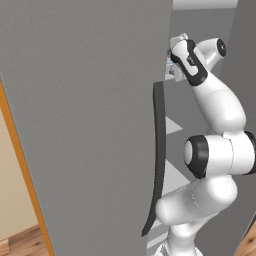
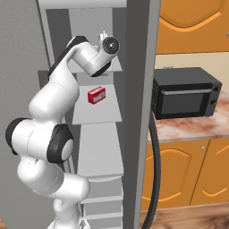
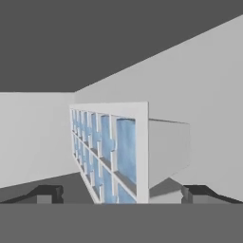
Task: Open the freezer door, pick up the ice cube tray from the freezer, and place it on the dining counter.
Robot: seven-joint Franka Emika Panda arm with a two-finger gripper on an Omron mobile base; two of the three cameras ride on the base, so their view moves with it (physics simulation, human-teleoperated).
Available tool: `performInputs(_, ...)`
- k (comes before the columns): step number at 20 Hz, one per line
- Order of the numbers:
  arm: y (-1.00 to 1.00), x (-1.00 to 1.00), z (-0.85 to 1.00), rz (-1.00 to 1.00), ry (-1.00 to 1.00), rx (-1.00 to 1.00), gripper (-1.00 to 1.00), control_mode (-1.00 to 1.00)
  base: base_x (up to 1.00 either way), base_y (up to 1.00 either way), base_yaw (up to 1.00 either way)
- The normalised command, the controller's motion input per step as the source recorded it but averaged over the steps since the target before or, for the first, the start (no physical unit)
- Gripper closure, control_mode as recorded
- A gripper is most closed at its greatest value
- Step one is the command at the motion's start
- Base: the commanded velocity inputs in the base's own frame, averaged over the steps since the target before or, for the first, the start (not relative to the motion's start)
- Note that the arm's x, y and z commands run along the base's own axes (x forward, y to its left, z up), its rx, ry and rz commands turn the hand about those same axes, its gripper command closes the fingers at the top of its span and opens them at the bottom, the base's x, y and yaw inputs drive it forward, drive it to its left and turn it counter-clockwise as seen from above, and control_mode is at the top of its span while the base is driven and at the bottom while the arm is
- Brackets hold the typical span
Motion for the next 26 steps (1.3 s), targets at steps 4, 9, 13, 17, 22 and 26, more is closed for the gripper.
performInputs(4, 0.00, 0.29, 0.00, 0.00, 0.00, 0.00, -1.00, -1.00, 0.00, 0.00, 0.00)
performInputs(9, 0.00, 0.28, 0.00, 0.00, 0.00, 0.00, -1.00, -1.00, 0.00, 0.00, 0.00)
performInputs(13, 0.00, 0.24, 0.00, 0.00, 0.00, 0.00, -1.00, -1.00, 0.00, 0.00, 0.00)
performInputs(17, 0.00, 0.18, 0.04, 0.00, 0.00, 0.00, -1.00, -1.00, 0.00, 0.00, 0.00)
performInputs(22, 0.00, 0.06, 0.05, 0.00, 0.00, 0.00, -1.00, -1.00, 0.00, 0.00, 0.00)
performInputs(26, 0.00, 0.07, 0.11, 0.00, 0.00, 0.00, -1.00, -1.00, 0.00, 0.00, 0.00)
